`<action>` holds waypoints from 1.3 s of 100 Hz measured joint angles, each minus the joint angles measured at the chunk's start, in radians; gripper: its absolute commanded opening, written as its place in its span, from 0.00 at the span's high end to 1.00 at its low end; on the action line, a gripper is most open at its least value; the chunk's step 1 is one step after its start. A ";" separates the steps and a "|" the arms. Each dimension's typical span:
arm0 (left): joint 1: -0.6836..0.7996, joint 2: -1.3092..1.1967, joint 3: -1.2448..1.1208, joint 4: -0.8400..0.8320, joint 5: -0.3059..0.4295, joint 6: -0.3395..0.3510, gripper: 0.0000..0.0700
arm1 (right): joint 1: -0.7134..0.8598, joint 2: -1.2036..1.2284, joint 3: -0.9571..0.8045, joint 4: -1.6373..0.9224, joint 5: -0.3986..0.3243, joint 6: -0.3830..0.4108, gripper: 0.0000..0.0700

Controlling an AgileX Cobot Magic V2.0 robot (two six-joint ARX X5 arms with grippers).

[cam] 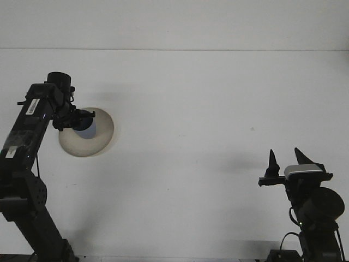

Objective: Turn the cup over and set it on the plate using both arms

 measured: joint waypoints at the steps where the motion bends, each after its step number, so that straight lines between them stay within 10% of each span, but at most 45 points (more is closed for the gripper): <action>1: 0.000 0.000 0.000 0.000 0.000 0.000 0.97 | 0.000 0.000 0.000 0.000 0.000 0.000 0.33; 29: 0.007 0.000 0.000 0.006 0.046 0.000 0.49 | 0.000 0.000 0.000 0.000 0.000 0.000 0.33; 130: -0.039 -0.435 0.026 -0.036 0.079 -0.008 0.45 | 0.000 0.000 0.000 0.000 0.000 0.000 0.33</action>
